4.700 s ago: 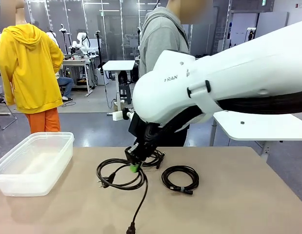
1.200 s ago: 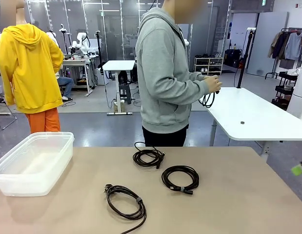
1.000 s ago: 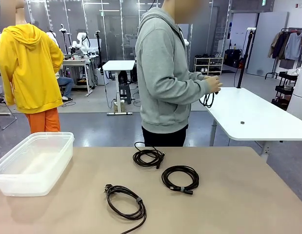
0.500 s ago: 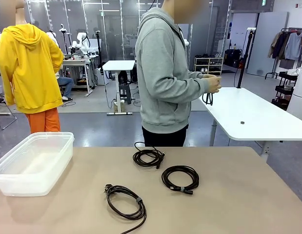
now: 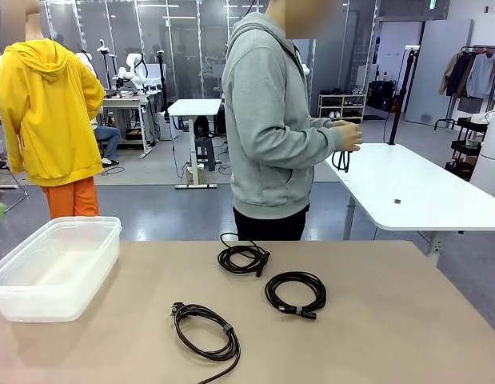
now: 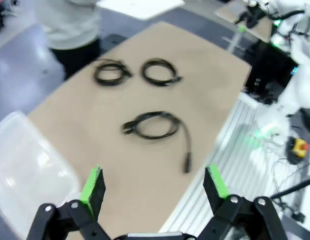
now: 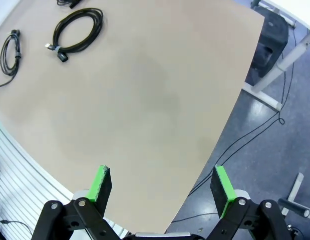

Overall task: Organize and store the cables.
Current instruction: Place the Power Cable into the Organizing box.

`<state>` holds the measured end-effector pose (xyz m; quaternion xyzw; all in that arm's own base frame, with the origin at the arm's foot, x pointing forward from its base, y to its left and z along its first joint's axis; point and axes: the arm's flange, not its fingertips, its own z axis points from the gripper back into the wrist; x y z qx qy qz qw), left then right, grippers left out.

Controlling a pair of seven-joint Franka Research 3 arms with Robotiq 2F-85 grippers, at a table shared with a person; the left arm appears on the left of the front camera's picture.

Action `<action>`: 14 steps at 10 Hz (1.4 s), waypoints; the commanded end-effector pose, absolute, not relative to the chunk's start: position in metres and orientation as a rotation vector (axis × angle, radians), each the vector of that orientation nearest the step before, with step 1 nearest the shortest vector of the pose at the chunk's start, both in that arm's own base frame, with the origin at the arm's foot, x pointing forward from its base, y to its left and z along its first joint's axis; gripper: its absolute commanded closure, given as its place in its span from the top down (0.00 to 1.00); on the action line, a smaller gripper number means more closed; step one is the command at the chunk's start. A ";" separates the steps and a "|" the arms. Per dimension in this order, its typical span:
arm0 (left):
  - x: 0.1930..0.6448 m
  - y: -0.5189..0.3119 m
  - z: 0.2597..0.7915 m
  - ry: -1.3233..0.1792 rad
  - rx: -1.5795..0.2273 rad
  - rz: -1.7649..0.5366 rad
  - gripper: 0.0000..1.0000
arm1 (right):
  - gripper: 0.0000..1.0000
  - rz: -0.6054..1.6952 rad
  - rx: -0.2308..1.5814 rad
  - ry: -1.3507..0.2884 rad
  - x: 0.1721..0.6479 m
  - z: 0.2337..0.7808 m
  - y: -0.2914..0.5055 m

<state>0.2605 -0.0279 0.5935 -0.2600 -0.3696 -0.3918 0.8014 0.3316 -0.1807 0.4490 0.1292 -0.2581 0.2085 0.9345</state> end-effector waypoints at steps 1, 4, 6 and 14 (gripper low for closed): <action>0.286 -0.096 0.559 -0.736 -0.601 -0.806 1.00 | 1.00 0.419 0.267 -0.515 0.330 0.450 -0.181; 0.278 -0.187 0.518 -0.651 -0.485 -0.940 1.00 | 1.00 0.419 0.267 -0.515 0.330 0.450 -0.181; 0.273 -0.212 0.500 -0.608 -0.448 -0.963 1.00 | 1.00 0.419 0.267 -0.515 0.330 0.450 -0.181; 0.298 -0.236 0.520 -0.492 -0.442 -1.036 1.00 | 1.00 0.419 0.267 -0.515 0.330 0.450 -0.181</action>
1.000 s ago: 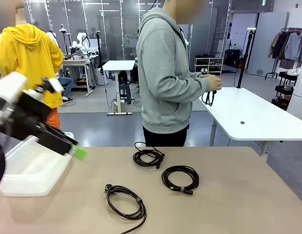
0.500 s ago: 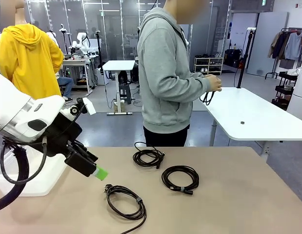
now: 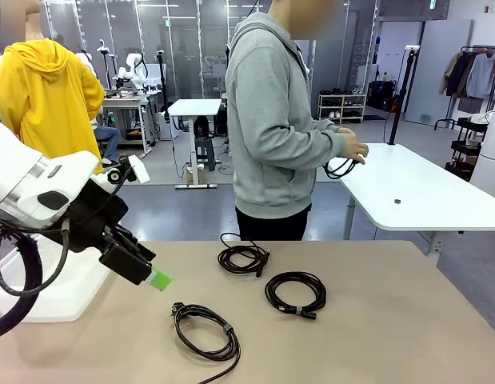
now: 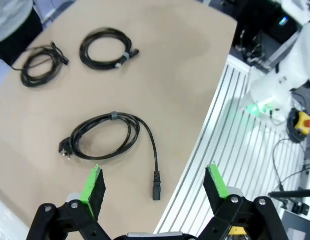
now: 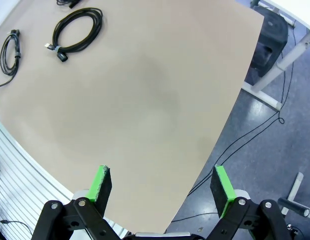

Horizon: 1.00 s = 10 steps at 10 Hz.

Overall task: Organize and store the cables.
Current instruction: Place the Power Cable into the Organizing box.

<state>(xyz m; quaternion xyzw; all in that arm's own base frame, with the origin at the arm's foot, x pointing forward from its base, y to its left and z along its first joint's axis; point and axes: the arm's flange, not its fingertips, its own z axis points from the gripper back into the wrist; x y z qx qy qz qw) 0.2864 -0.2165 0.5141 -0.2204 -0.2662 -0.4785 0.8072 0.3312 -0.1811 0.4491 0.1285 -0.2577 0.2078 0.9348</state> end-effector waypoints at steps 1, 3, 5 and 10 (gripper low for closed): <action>0.311 -0.261 0.526 -0.413 -0.382 -1.059 1.00 | 1.00 0.419 0.267 -0.515 0.330 0.450 -0.181; 0.342 -0.310 0.519 -0.282 -0.293 -0.995 1.00 | 1.00 0.419 0.267 -0.515 0.330 0.450 -0.181; 0.363 -0.353 0.488 -0.239 -0.219 -0.987 1.00 | 1.00 0.419 0.267 -0.515 0.330 0.450 -0.181; 0.386 -0.391 0.430 -0.160 -0.030 -0.958 1.00 | 1.00 0.419 0.267 -0.515 0.330 0.450 -0.181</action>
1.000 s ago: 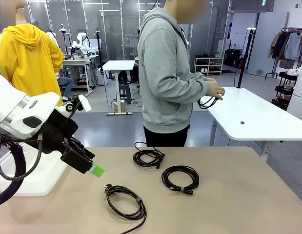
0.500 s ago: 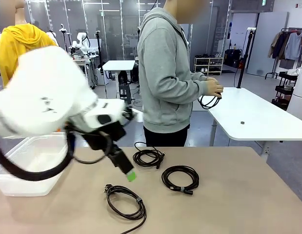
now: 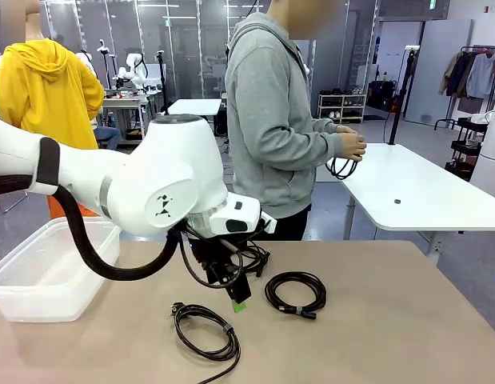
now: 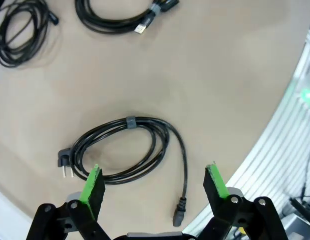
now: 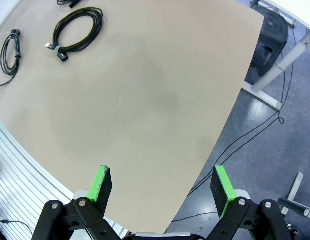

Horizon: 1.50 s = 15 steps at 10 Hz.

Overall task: Organize and store the cables.
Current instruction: Place the Power Cable into the Organizing box.

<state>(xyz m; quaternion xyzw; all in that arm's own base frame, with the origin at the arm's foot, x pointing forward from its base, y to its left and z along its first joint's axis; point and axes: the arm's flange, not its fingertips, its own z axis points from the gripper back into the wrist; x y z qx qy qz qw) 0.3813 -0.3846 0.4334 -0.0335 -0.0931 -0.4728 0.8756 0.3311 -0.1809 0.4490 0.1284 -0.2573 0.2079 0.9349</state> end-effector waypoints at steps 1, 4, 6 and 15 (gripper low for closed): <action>0.391 -0.390 0.419 -0.159 -0.024 -0.937 1.00 | 1.00 0.419 0.267 -0.515 0.330 0.450 -0.181; 0.389 -0.389 0.416 -0.163 -0.034 -0.928 1.00 | 1.00 0.419 0.267 -0.515 0.330 0.450 -0.181; 0.389 -0.382 0.411 -0.157 -0.041 -0.949 1.00 | 1.00 0.419 0.267 -0.515 0.330 0.450 -0.181; 0.390 -0.391 0.394 -0.164 0.014 -0.880 1.00 | 1.00 0.419 0.267 -0.515 0.330 0.450 -0.181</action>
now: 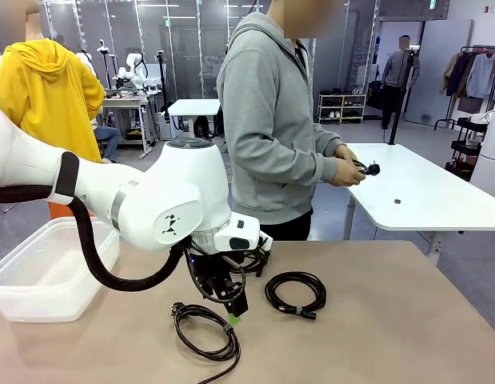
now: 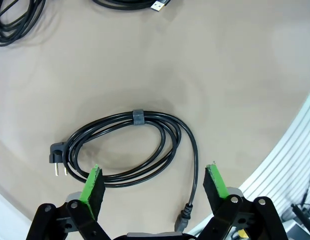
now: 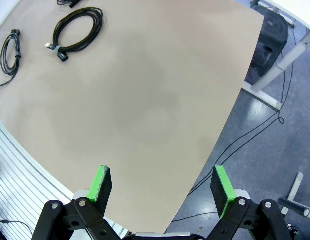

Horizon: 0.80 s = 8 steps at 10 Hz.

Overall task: Organize and store the cables.
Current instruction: Place the Power Cable into the Organizing box.

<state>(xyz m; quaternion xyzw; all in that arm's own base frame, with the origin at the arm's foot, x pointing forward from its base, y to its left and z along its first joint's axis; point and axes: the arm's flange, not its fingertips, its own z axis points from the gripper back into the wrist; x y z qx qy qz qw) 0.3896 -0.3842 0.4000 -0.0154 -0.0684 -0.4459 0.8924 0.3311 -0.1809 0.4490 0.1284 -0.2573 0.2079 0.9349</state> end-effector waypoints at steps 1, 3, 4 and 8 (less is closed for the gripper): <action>0.390 -0.390 0.388 -0.164 0.016 -0.852 1.00 | 1.00 0.419 0.267 -0.515 0.330 0.450 -0.181; 0.396 -0.392 0.371 -0.168 0.034 -0.704 1.00 | 1.00 0.419 0.267 -0.515 0.330 0.450 -0.181; 0.399 -0.392 0.367 -0.192 0.007 -0.595 1.00 | 1.00 0.419 0.267 -0.515 0.330 0.450 -0.181; 0.401 -0.393 0.347 -0.277 0.013 -0.160 1.00 | 1.00 0.419 0.267 -0.515 0.330 0.450 -0.181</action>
